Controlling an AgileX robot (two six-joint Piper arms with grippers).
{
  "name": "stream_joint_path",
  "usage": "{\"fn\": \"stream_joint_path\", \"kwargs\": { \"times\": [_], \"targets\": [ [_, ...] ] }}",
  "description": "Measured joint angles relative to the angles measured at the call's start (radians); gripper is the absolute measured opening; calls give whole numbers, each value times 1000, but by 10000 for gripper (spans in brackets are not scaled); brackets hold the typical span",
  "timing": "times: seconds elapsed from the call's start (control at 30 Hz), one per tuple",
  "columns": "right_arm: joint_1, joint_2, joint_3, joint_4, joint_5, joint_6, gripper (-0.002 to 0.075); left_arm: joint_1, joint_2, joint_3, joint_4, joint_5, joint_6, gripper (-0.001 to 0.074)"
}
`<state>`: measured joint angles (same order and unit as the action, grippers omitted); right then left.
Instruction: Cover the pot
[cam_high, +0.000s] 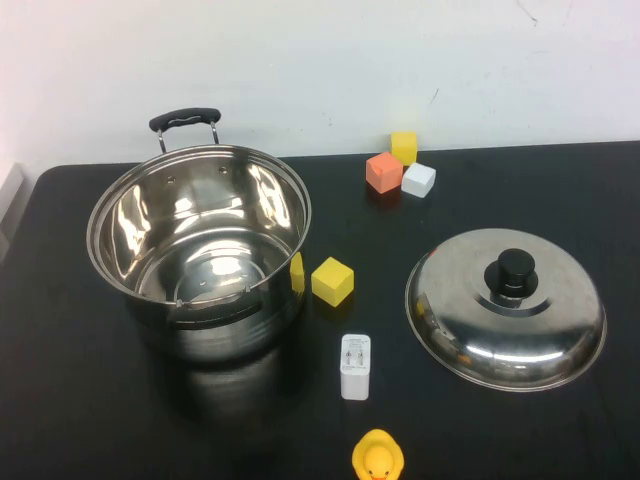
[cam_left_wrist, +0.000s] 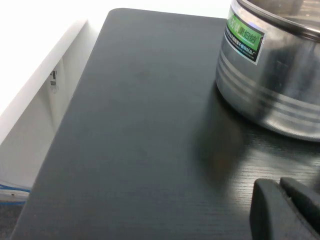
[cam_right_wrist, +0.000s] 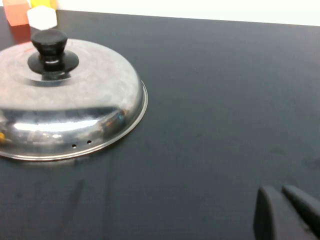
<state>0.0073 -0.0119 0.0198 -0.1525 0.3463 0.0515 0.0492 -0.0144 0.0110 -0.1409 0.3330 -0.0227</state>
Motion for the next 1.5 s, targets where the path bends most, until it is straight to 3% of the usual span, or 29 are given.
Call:
{"fn": "stream_joint_path", "kwargs": {
  "times": [1.03, 1.13, 1.33, 1.5],
  "targets": [
    [0, 0, -2, 3, 2, 2, 10, 0, 0, 0, 0, 0, 0, -2],
    [0, 0, 2, 122, -31, 52, 10, 0, 0, 0, 0, 0, 0, -2],
    [0, 0, 6, 587, -95, 245, 9, 0, 0, 0, 0, 0, 0, -2],
    [0, 0, 6, 646, -106, 182, 9, 0, 0, 0, 0, 0, 0, -2]
  ]
}}
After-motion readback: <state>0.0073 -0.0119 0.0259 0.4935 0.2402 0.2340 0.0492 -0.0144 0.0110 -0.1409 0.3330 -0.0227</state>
